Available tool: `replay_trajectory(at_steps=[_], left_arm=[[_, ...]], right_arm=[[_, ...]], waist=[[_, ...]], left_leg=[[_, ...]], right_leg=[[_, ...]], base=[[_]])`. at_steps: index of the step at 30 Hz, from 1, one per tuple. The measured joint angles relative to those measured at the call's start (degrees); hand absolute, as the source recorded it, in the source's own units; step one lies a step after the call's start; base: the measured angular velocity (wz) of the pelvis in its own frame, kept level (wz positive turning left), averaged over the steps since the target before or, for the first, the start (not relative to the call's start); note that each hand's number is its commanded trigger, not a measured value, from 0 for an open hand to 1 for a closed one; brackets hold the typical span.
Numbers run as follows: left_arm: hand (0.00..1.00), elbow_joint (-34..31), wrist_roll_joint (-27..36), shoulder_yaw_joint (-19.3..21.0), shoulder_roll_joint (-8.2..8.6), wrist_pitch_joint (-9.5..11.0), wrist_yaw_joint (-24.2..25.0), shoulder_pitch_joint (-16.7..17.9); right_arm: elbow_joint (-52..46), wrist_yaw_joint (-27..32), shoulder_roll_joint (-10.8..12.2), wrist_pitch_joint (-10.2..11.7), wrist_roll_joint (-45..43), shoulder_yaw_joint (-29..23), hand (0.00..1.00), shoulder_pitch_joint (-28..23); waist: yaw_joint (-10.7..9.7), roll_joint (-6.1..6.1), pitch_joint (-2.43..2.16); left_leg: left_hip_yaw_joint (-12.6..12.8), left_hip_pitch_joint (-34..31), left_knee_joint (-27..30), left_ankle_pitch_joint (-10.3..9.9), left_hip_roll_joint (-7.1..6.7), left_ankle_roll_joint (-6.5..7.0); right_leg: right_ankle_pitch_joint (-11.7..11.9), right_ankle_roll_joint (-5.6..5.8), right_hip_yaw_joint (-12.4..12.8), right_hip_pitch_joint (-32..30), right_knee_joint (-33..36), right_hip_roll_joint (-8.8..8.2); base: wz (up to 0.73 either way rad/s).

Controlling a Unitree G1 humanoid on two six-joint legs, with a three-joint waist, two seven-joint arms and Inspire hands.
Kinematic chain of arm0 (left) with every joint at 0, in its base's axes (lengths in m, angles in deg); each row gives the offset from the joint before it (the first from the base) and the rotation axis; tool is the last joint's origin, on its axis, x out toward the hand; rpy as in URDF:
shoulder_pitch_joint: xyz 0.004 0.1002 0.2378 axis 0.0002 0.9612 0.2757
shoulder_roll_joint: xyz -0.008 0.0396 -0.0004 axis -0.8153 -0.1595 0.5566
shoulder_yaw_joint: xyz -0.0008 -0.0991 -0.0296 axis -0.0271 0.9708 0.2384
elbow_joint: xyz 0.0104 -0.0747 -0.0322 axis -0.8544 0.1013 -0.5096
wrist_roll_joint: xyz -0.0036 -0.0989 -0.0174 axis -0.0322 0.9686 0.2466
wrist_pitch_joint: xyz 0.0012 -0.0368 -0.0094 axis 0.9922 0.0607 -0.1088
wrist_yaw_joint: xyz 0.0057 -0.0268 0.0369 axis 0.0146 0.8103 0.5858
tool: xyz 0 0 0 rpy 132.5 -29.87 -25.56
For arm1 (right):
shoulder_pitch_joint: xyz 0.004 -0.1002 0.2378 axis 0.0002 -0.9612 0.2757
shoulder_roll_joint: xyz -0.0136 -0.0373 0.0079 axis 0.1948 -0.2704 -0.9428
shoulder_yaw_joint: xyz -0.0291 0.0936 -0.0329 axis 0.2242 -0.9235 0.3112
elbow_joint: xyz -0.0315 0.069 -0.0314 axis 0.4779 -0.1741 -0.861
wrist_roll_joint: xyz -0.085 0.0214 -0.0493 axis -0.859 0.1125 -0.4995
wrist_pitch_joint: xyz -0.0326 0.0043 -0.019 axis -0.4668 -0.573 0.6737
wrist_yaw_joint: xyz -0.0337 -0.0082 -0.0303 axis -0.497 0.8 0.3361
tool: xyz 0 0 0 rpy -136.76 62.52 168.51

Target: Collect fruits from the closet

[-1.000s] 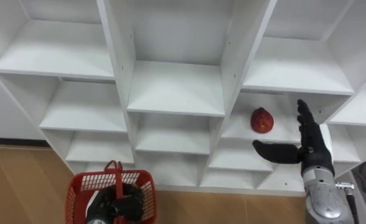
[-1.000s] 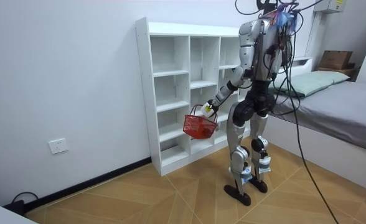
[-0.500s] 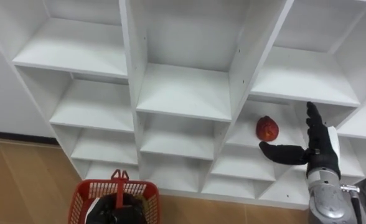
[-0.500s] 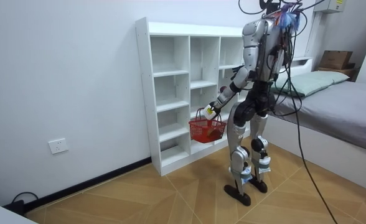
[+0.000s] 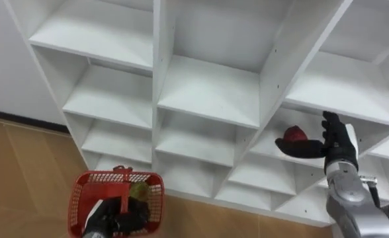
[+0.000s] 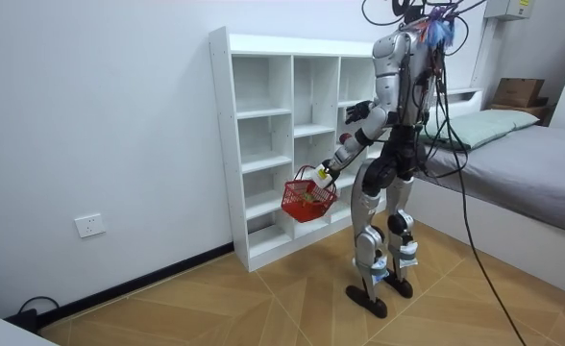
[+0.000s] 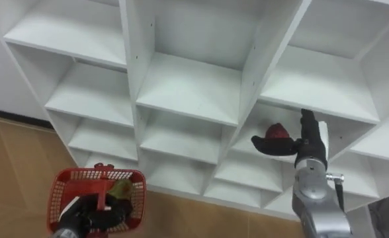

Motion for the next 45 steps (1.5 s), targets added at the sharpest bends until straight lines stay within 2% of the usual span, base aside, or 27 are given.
replay_trajectory(at_steps=[4, 7, 9, 10, 14, 23, 26, 39, 45], left_arm=[[1.0, 1.4, 0.0, -0.1, 0.21, -0.2, -0.1, -0.8], [1.0, 4.6, -1.2, -0.3, 0.71, -0.2, -0.3, -2.3], [1.0, 6.0, -2.2, -0.2, 1.15, -0.2, -0.3, -3.0], [1.0, 6.5, -2.3, -0.3, 1.26, -0.1, -0.1, -3.0], [1.0, 7.2, -2.0, -1.3, 1.29, -0.1, -0.2, -3.0], [1.0, 7.8, -2.0, -1.4, 1.3, 0.0, -0.9, -3.4], [1.0, 9.8, -2.0, -2.9, 1.06, 0.2, -1.0, -4.6], [1.0, 12.6, -1.9, -4.8, 1.32, 0.5, 0.1, -5.8], [1.0, 13.5, -1.9, -5.9, 1.36, 0.9, 0.1, -6.5]], right_arm=[[4.7, 1.2, -0.2, 0.1, -0.3, 0.1, 0.0, 3.8], [9.7, 1.5, -0.5, 0.1, -0.4, 0.0, 0.0, 6.8], [11.9, 1.5, -0.7, 0.2, -0.4, -0.1, 0.0, 7.5], [13.3, 1.5, -0.7, 0.5, -0.4, 0.0, 0.0, 7.8], [16.3, 2.7, -0.7, 0.9, 0.0, 0.1, 0.0, 8.0], [19.3, 7.3, -0.7, 2.0, -2.9, -0.1, 0.0, 12.7], [19.4, 9.0, -0.7, 2.1, -3.0, 0.0, 0.0, 13.2], [19.6, 11.0, -0.9, 3.3, -3.3, -0.1, 0.0, 13.3], [19.6, 11.0, -0.9, 3.5, -3.3, -0.1, 0.0, 13.3]], waist=[[0.0, 0.37, 0.22], [-0.1, 1.69, 0.84], [0.3, 2.31, 0.83], [1.1, 2.64, 0.9], [2.1, 3.28, 0.88], [1.8, 3.33, 0.84], [1.6, 3.33, 0.85], [1.0, 4.27, 0.96], [1.0, 4.29, 0.96]], left_leg=[[-0.8, -2.8, 1.4, 0.0, -0.04, 0.02], [-1.6, -5.4, 2.9, -0.1, -0.04, 0.12], [-1.6, -6.5, 2.8, -0.1, 0.01, 0.1], [-1.5, -6.8, 2.7, 0.0, 0.03, 0.1], [-1.7, -8.2, 2.8, 0.2, 0.01, 0.09], [-0.9, -11.9, 2.8, 0.9, -0.13, 0.33], [-0.5, -12.5, 2.8, 1.0, -0.16, 0.43], [0.0, -14.0, 2.6, 1.3, -0.13, 0.47], [0.1, -14.2, 2.6, 1.3, -0.14, 0.48]], right_leg=[[0.1, -0.11, -1.1, -1.9, 0.5, -0.07], [0.1, -0.14, -1.8, -3.8, 1.3, -0.09], [0.1, -0.18, -2.1, -4.8, 1.5, -0.12], [0.1, -0.22, -1.8, -5.4, 1.7, -0.12], [0.1, -0.24, -1.4, -7.1, 2.4, -0.18], [0.1, -0.25, -0.8, -12.1, 4.3, -0.99], [0.1, -0.25, -0.6, -13.1, 4.7, -1.16], [0.1, -0.27, 0.1, -15.1, 5.5, -1.42], [0.1, -0.27, 0.1, -15.4, 5.5, -1.47]], base=[[0.14], [0.13], [0.04], [-0.04], [0.0], [-0.04], [-0.04], [-0.01], [0.0]])
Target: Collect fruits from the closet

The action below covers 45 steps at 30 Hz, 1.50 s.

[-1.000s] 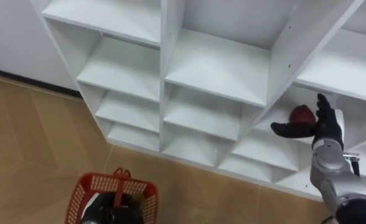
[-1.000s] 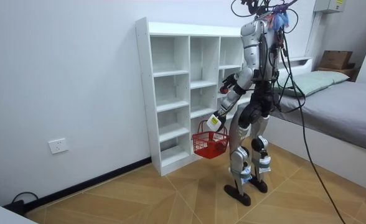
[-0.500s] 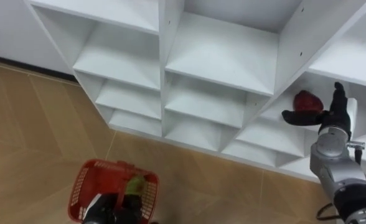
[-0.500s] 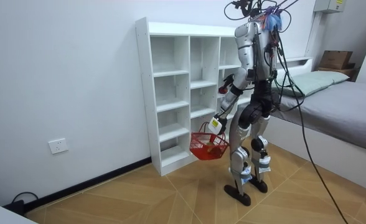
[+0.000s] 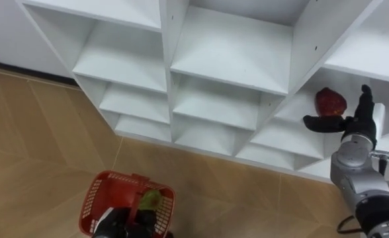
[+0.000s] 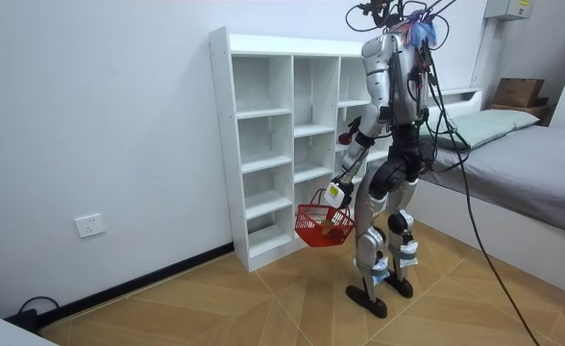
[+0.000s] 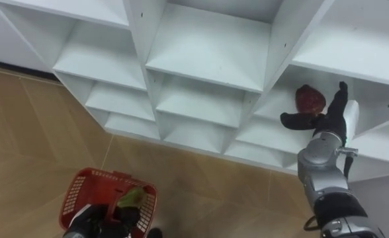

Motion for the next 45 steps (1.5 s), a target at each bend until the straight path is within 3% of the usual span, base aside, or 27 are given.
replay_trajectory(at_steps=[19, 23, 26, 45], left_arm=[[1.0, 3.3, 2.1, -1.9, 0.33, 0.3, -0.3, -2.7], [1.0, 3.3, 2.1, -2.3, 0.43, 0.4, -0.3, -2.9], [1.0, 3.3, 2.1, -2.9, 0.4, 0.5, -0.3, -3.3], [1.0, 3.4, 3.9, -4.5, 0.74, 0.9, -0.2, -6.7]], right_arm=[[0.0, -0.3, 0.0, 0.5, 0.0, 0.0, 0.0, 0.1], [0.0, -0.3, 0.0, 0.5, -1.7, 0.1, 0.0, 0.2], [0.1, -0.1, 0.0, 0.5, -1.8, 0.1, 0.0, 0.8], [6.5, -0.8, 0.0, 0.4, -4.3, 3.0, 0.0, 5.7]], waist=[[0.1, 0.27, 0.27], [0.2, 0.01, 0.48], [0.3, -0.04, 0.92], [1.9, 0.08, 1.06]], left_leg=[[1.0, -0.1, -0.1, 0.2, -0.07, 0.27], [1.3, -0.3, 0.0, 0.2, -0.07, 0.3], [1.4, -0.4, 0.0, 0.2, -0.04, 0.32], [3.9, -2.2, 0.0, 0.4, 0.07, 0.71]], right_leg=[[-0.1, 0.02, 0.6, -0.9, 1.0, -0.44], [-0.1, 0.02, 0.6, -1.2, 1.2, -0.53], [-0.1, 0.02, 0.6, -1.6, 1.8, -0.62], [-0.1, 0.01, 1.3, -4.7, 3.0, -1.21]], base=[[-0.01], [-0.01], [0.0], [-0.05]])
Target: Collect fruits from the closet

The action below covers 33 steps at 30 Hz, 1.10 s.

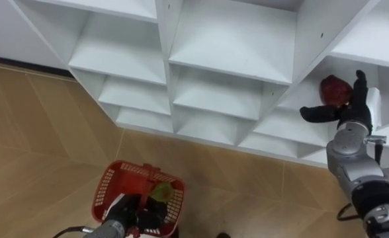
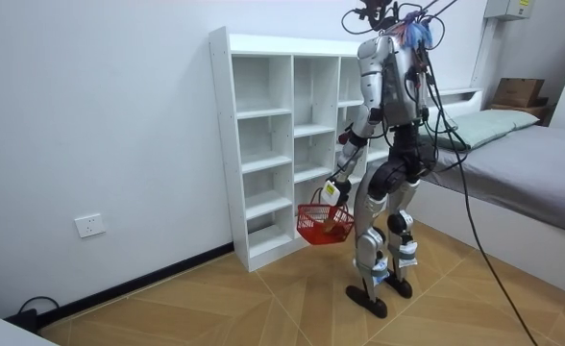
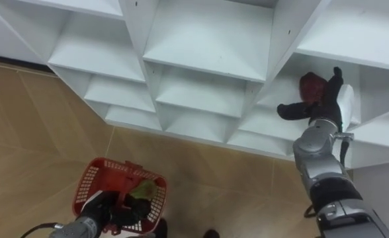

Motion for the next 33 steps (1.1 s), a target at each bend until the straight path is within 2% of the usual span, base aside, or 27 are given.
replay_trajectory(at_steps=[12, 25, 33], left_arm=[[1.0, 3.3, 2.7, -0.2, 0.18, 0.7, 0.0, -0.9], [1.0, 4.5, 2.7, -0.1, 0.27, 0.8, -0.3, -1.6], [1.0, 4.6, 2.7, -0.2, 1.07, 0.7, -0.4, -1.6]], right_arm=[[0.9, -0.1, -0.1, 0.0, -4.6, 0.0, 0.0, 0.3], [2.2, 0.1, -0.1, 0.1, -5.7, -0.1, 0.0, 1.9], [2.1, 0.5, -0.1, 0.1, -4.1, -0.6, 0.0, 1.9]], waist=[[-0.2, -0.01, 0.33], [-0.2, 0.12, 0.42], [0.1, 0.88, 0.48]], left_leg=[[0.4, -0.2, -0.4, 0.1, -0.04, 0.12], [0.6, -1.0, -0.5, 0.1, -0.06, 0.17], [0.5, -1.0, -0.2, 0.1, -0.05, 0.17]], right_leg=[[0.0, -0.01, 0.1, -0.3, 0.0, -0.12], [0.0, 0.0, 0.4, -1.2, -0.2, -0.07], [0.0, -0.01, 0.1, -1.1, -0.2, -0.09]], base=[[0.0], [0.0], [0.0]])
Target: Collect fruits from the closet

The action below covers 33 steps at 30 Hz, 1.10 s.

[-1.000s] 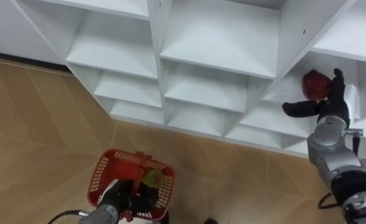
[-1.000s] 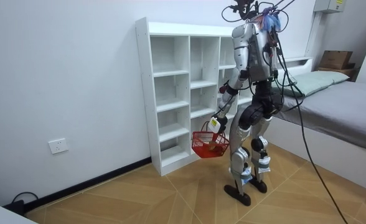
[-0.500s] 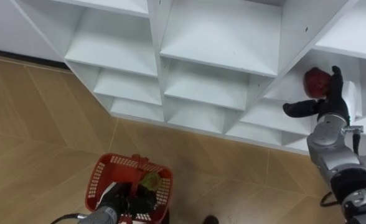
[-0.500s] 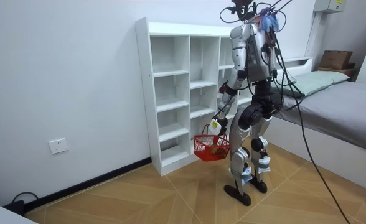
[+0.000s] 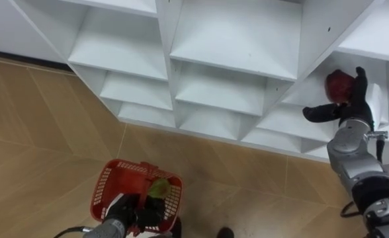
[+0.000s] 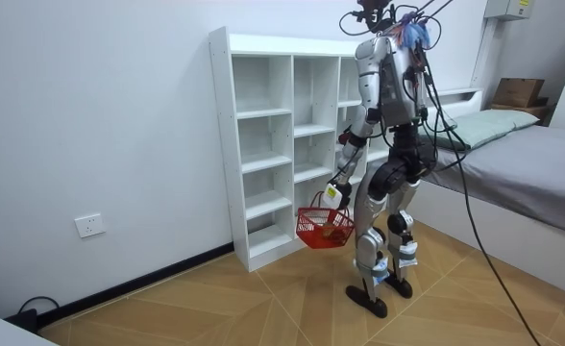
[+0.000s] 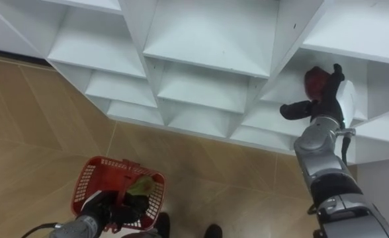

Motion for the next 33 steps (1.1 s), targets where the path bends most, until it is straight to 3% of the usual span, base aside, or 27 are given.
replay_trajectory(at_steps=[6, 27, 33], left_arm=[[1.0, 0.0, 0.0, -0.5, 0.7, -0.1, -1.2, 0.1], [1.0, 1.6, 0.0, -1.0, 0.9, -0.1, -2.0, -0.7], [1.0, 3.1, 0.0, -1.3, 1.26, -0.1, -1.7, -1.4]], right_arm=[[0.0, -0.5, 0.0, 0.0, 0.4, 0.0, 0.0, 0.1], [0.0, -3.0, 0.2, 0.0, 0.6, 0.0, 0.0, 0.8], [-0.1, -3.2, 0.4, 0.0, 5.1, 0.2, 0.0, 1.0]], waist=[[0.0, 0.67, -0.13], [0.1, 0.71, -0.22], [0.1, 0.57, -0.27]], left_leg=[[0.0, 0.0, -0.3, 0.1, 0.0, 0.0], [0.0, 0.4, -0.4, 0.8, 0.0, -0.08], [0.1, 0.9, -1.6, 1.8, -0.1, -0.3]], right_leg=[[0.0, -0.01, -0.1, -0.1, 0.0, -0.01], [0.2, -0.36, -0.1, 0.1, 0.1, -0.05], [0.5, -0.66, 0.1, 0.1, 0.2, -0.06]], base=[[0.0], [0.0], [0.0]])
